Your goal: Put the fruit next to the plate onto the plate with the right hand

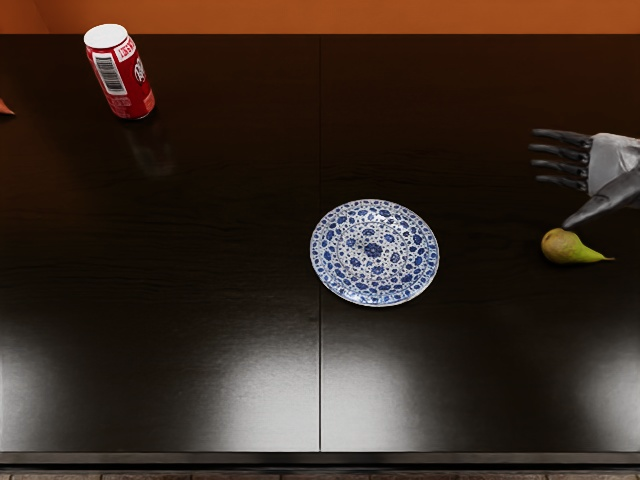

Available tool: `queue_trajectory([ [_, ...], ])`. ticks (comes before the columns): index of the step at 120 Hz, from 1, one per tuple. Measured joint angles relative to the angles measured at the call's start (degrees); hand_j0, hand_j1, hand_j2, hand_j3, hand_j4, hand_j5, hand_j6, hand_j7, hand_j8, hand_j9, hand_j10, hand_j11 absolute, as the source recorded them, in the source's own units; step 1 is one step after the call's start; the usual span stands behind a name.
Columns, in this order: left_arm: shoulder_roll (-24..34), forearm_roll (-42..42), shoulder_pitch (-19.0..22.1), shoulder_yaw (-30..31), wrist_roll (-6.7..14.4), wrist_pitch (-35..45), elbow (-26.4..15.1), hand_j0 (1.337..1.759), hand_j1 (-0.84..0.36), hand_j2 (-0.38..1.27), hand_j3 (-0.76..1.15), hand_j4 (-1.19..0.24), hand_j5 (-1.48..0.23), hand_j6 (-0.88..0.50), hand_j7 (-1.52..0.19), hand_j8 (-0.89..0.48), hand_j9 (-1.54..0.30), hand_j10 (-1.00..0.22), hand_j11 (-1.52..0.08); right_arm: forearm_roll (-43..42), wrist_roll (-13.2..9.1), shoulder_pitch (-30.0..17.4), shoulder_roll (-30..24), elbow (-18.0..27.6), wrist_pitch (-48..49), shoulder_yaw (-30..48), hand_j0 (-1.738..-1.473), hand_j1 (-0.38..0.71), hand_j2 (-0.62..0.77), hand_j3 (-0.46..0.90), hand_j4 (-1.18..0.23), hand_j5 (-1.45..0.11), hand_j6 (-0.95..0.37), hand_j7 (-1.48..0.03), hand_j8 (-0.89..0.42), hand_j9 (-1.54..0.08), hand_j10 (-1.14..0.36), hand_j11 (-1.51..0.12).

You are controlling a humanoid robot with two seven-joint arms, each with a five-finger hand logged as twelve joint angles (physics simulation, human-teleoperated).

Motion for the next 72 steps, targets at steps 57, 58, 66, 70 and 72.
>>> queue_trajectory([
  [57, 0.0, 0.0, 0.0, 0.0, 0.0, 0.0, 0.0, 1.658, 0.34, 0.0, 0.0, 0.0, -0.01, 0.0, -0.01, 0.0, -0.01, 0.0, -0.01, -30.8, -19.3, 11.5, 2.9, 14.4, 0.0, 5.7, -1.658, -0.32, 0.0, 0.0, -0.03, -0.03, -0.03, -0.03, -0.03, -0.03, -0.03, -0.03],
  [58, 0.0, 0.0, 0.0, 0.0, 0.0, 0.0, 0.0, 1.658, 0.34, 0.0, 0.0, 0.0, -0.01, 0.0, -0.01, 0.0, -0.01, 0.0, -0.01, -31.8, -19.4, 11.3, 2.8, 15.0, -0.3, 5.8, -1.658, -0.32, 0.0, 0.0, -0.03, -0.03, -0.03, -0.03, -0.03, -0.03, -0.03, -0.03],
  [66, 0.0, 0.0, 0.0, 0.0, 0.0, 0.0, 0.0, 1.658, 0.34, 0.0, 0.0, 0.0, -0.01, 0.0, -0.01, 0.0, -0.01, 0.0, -0.01, -39.1, -19.7, 8.8, 2.1, 19.7, -4.2, 6.0, -1.658, -0.32, 0.0, 0.0, -0.03, -0.03, -0.03, -0.03, -0.03, -0.03, -0.03, -0.03],
  [70, 0.0, 0.0, 0.0, 0.0, 0.0, 0.0, 0.0, 1.658, 0.34, 0.0, 0.0, 0.0, -0.01, 0.0, -0.01, 0.0, -0.01, 0.0, -0.01, -42.8, -19.8, 7.2, 1.8, 21.5, -6.7, 6.0, -1.658, -0.32, 0.0, 0.0, -0.03, -0.03, -0.03, -0.03, -0.03, -0.03, -0.03, -0.03],
  [72, 0.0, 0.0, 0.0, 0.0, 0.0, 0.0, 0.0, 1.658, 0.34, 0.0, 0.0, 0.0, -0.01, 0.0, -0.01, 0.0, -0.01, 0.0, -0.01, -44.5, -19.8, 6.6, 1.8, 22.1, -7.8, 6.0, -1.658, -0.32, 0.0, 0.0, -0.03, -0.03, -0.03, -0.03, -0.03, -0.03, -0.03, -0.03],
])
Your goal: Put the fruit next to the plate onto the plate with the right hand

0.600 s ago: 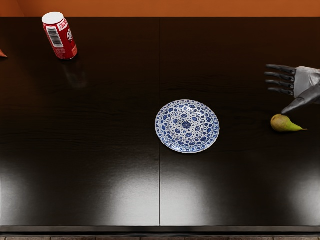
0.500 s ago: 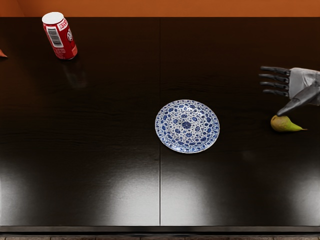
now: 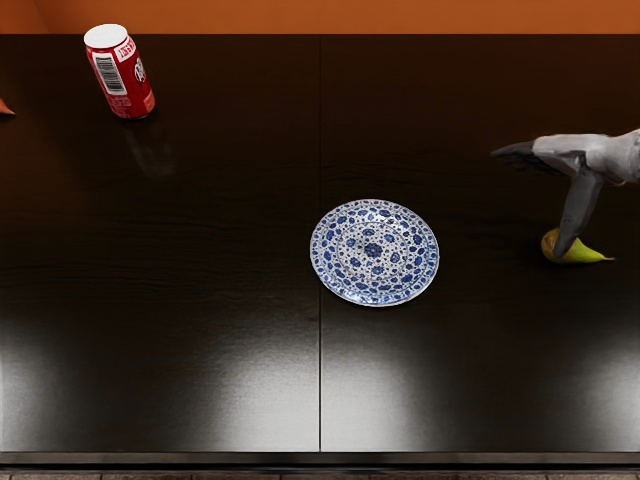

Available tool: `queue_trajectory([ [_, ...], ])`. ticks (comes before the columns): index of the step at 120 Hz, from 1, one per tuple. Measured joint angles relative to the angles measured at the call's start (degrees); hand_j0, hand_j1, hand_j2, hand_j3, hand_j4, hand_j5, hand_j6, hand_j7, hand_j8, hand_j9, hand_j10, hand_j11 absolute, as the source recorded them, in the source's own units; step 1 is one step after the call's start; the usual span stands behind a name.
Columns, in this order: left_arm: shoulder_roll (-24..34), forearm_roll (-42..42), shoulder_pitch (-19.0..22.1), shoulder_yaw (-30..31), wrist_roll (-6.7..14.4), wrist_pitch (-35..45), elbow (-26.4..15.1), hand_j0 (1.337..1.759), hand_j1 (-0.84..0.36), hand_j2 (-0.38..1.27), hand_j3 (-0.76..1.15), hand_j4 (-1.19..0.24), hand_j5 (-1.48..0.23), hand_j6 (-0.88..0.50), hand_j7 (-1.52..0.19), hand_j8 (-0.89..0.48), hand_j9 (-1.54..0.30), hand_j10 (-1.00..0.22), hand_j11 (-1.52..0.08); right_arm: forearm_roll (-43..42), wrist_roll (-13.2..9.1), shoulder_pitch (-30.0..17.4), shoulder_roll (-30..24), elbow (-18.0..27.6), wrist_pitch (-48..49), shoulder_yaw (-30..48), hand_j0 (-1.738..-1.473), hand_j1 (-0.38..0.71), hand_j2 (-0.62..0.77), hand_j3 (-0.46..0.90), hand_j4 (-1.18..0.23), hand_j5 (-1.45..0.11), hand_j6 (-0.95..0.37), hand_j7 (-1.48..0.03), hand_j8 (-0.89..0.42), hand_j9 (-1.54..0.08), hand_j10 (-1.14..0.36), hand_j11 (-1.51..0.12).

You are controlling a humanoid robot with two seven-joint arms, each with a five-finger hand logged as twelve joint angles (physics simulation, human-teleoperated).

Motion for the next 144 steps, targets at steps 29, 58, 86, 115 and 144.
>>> queue_trajectory([
  [29, 0.0, 0.0, -0.1, 0.0, 0.0, 0.0, 0.0, 1.658, 0.34, 0.0, 0.0, 0.0, -0.01, 0.0, -0.01, 0.0, -0.01, 0.0, -0.01, -10.6, 0.0, -7.0, -1.2, 4.2, -12.5, -1.4, -1.658, -0.28, -0.01, 0.0, -0.06, -0.08, -0.07, -0.07, -0.06, -0.08, -0.06, -0.07],
  [58, 0.0, 0.0, -0.1, 0.0, 0.0, 0.0, 0.0, 1.658, 0.34, 0.0, 0.0, 0.0, 0.0, 0.0, 0.0, 0.0, 0.0, 0.0, -0.01, -12.7, 0.3, -12.2, -1.0, 4.7, -27.6, -3.4, -1.658, -0.22, -0.02, 0.0, -0.12, -0.15, -0.12, -0.15, -0.12, -0.15, -0.12, -0.15],
  [86, 0.0, 0.0, 0.0, 0.0, 0.0, 0.0, 0.0, 1.658, 0.34, 0.0, 0.0, 0.0, -0.01, 0.0, -0.01, 0.0, -0.01, 0.0, -0.01, -13.5, 0.4, -14.7, 0.1, 4.7, -36.4, -5.3, -1.658, -0.1, -0.04, 0.0, -0.22, -0.27, -0.22, -0.27, -0.22, -0.27, -0.21, -0.27],
  [115, 0.0, 0.0, -0.1, 0.0, 0.0, 0.0, 0.0, 1.658, 0.34, 0.0, 0.0, 0.0, -0.01, 0.0, -0.01, 0.0, -0.01, 0.0, -0.01, -14.9, 0.3, -15.2, 1.1, 4.5, -39.1, -7.4, -1.658, -0.02, -0.05, 0.0, -0.28, -0.36, -0.29, -0.36, -0.28, -0.36, -0.28, -0.36],
  [144, 0.0, 0.0, 0.0, 0.0, 0.0, 0.0, 0.0, 1.658, 0.34, 0.0, 0.0, 0.0, -0.01, 0.0, -0.01, 0.0, -0.01, 0.0, -0.01, -15.3, 0.3, -16.3, 1.3, 4.4, -41.5, -8.1, -1.658, 0.05, -0.06, 0.0, -0.34, -0.44, -0.35, -0.44, -0.34, -0.44, -0.34, -0.44],
])
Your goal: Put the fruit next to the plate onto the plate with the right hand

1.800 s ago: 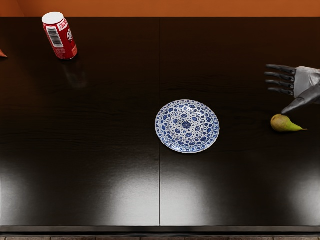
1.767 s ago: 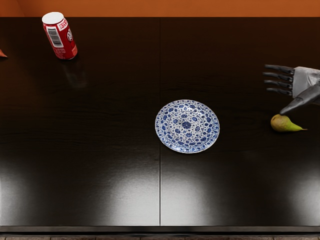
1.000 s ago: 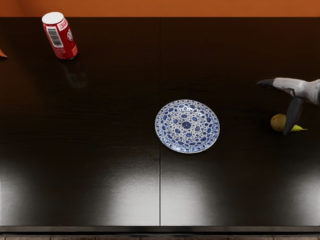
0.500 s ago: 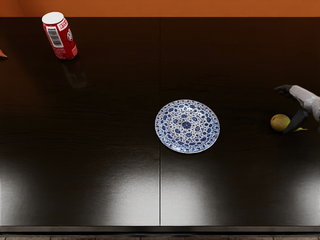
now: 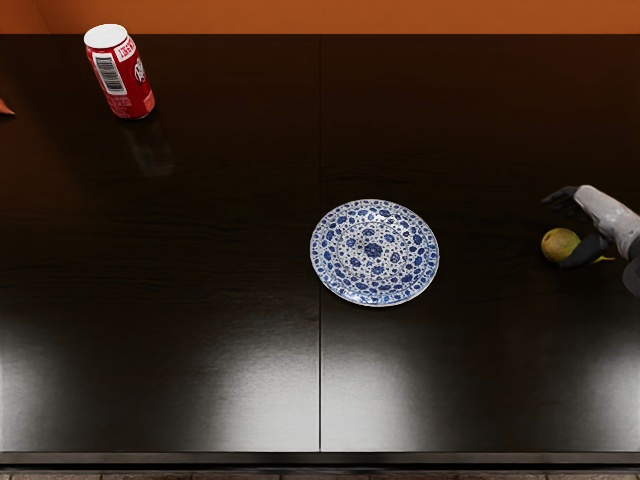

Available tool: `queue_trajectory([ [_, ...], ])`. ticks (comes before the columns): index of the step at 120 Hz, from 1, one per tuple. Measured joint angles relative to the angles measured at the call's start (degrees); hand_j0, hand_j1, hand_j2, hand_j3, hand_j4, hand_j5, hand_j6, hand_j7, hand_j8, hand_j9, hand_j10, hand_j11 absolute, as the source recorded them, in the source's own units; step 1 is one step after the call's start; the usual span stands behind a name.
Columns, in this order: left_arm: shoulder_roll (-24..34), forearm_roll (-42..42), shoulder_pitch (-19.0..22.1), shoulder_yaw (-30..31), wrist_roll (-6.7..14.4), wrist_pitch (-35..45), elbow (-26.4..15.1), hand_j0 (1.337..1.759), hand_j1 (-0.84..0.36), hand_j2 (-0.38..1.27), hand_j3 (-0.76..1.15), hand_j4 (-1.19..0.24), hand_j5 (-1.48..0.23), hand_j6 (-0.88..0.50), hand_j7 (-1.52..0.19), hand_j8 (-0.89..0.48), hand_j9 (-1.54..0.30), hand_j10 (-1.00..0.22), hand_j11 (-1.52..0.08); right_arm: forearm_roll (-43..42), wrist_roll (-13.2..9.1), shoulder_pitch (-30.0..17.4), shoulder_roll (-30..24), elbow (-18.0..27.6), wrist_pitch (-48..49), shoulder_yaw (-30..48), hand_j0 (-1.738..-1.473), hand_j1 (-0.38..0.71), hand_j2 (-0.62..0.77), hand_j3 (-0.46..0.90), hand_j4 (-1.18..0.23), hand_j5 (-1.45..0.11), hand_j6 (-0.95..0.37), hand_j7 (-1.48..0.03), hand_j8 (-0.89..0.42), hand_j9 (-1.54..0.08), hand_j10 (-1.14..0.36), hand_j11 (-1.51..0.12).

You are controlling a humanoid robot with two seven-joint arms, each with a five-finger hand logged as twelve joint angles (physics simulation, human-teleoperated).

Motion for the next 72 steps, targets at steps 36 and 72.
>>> queue_trajectory([
  [36, 0.0, 0.0, 0.0, 0.0, 0.0, 0.0, 0.0, 1.658, 0.34, 0.0, 0.0, 0.0, -0.01, 0.0, -0.01, 0.0, -0.01, 0.0, -0.01, 0.0, 0.0, -1.7, 0.3, 0.0, -3.9, -0.1, -1.658, 0.12, -0.07, 0.0, -0.4, -0.51, -0.4, -0.51, -0.4, -0.51, -0.4, -0.51],
  [72, 0.0, 0.0, 0.0, 0.0, 0.0, 0.0, 0.0, 1.658, 0.34, 0.0, 0.0, 0.0, -0.01, 0.0, -0.01, 0.0, -0.01, 0.0, -0.01, 0.0, 0.0, -2.0, 2.0, -0.6, -4.7, -0.1, -1.658, 0.11, -0.07, 0.0, -0.39, -0.5, -0.39, -0.5, -0.39, -0.5, -0.39, -0.5],
])
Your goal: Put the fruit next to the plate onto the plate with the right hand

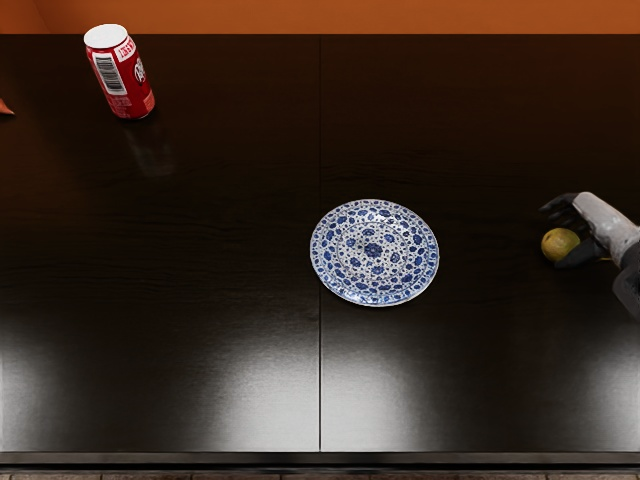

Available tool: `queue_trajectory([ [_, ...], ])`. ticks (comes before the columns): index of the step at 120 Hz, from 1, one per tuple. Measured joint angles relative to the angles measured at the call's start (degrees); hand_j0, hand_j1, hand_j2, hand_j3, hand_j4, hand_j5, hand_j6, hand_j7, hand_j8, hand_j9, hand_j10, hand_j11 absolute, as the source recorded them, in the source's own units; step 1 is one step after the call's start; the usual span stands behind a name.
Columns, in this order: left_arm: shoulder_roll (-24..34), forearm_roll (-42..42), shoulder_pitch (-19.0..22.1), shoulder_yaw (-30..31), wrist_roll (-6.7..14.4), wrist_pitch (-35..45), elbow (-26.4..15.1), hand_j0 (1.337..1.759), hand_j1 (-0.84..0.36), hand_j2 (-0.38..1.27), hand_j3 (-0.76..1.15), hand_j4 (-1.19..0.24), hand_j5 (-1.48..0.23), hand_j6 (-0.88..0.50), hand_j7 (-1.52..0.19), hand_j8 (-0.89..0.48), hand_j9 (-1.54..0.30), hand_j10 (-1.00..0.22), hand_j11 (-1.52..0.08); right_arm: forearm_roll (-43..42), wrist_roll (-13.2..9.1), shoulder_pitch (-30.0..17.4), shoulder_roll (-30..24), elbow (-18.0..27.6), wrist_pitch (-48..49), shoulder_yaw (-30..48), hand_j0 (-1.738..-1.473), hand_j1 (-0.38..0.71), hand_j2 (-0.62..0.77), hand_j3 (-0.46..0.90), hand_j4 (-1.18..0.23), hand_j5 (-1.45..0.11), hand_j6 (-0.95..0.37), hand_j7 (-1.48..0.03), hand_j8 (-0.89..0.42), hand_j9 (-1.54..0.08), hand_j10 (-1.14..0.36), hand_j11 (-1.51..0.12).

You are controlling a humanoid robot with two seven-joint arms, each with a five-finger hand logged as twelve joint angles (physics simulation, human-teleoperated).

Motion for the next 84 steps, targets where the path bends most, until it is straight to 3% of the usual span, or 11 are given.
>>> queue_trajectory([
  [29, 0.0, 0.0, 0.0, 0.0, 0.0, 0.0, 0.0, 1.658, 0.34, 0.0, 0.0, 0.0, 0.0, 0.0, 0.0, 0.0, 0.0, 0.0, 0.0, 0.0, 0.0, 0.0, 0.8, -0.7, -0.4, -0.1, -1.658, 0.07, -0.06, 0.0, -0.36, -0.46, -0.36, -0.46, -0.36, -0.46, -0.36, -0.46],
  [84, 0.0, 0.0, 0.0, 0.0, 0.0, 0.0, 0.0, 1.658, 0.34, 0.0, 0.0, 0.0, 0.0, 0.0, 0.0, 0.0, 0.0, 0.0, -0.01, -0.2, -0.1, 0.0, 2.3, -1.5, -0.5, -0.5, -1.658, 0.19, -0.05, 0.0, -0.49, -0.59, -0.48, -0.61, -0.47, -0.59, -0.43, -0.61],
])
